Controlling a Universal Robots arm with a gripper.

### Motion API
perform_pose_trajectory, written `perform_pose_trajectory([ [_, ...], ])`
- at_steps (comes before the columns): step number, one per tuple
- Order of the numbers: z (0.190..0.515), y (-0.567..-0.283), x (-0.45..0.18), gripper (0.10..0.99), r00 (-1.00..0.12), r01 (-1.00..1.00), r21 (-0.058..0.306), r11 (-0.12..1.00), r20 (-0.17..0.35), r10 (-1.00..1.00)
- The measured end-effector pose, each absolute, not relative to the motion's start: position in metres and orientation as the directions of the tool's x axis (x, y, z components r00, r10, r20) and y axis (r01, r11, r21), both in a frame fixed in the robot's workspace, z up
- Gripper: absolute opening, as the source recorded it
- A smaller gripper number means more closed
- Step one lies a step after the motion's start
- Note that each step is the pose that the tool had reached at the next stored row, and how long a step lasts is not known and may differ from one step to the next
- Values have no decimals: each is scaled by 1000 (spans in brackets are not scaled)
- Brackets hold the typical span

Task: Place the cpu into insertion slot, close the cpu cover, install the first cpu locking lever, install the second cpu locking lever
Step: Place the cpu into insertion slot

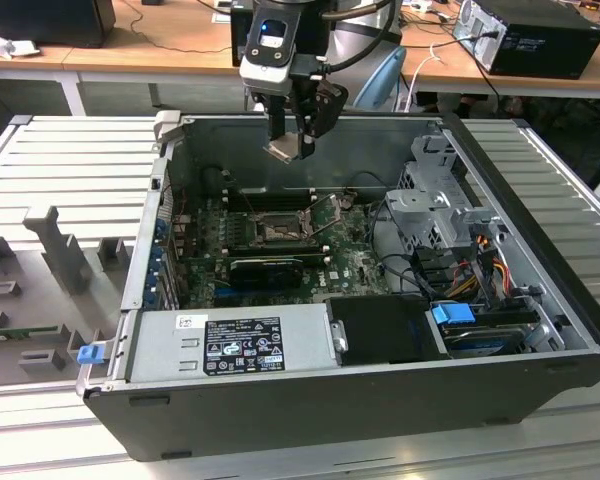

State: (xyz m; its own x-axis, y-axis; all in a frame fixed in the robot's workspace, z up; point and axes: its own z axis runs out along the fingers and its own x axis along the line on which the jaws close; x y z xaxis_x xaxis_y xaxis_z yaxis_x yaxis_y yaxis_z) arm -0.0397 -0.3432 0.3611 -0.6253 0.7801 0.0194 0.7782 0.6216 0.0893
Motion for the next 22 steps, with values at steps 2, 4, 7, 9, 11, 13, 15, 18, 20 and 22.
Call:
perform_pose_trajectory([
  [2,361,-343,-40,529,-617,784,89,614,19,786],
  [4,361,-343,-40,529,-610,790,89,606,19,792],
  [7,361,-343,-40,529,-598,799,89,594,19,801],
  [9,361,-343,-40,529,-590,805,89,586,19,807],
  [11,361,-343,-40,529,-582,811,89,579,19,813],
  [13,361,-343,-40,529,-574,817,89,570,19,819],
  [15,361,-343,-40,529,-560,826,89,557,19,828],
  [18,361,-343,-40,529,-549,833,89,546,19,835],
  [20,361,-343,-40,529,-540,839,89,537,19,841],
  [22,361,-343,-40,529,-533,844,89,529,19,846],
])
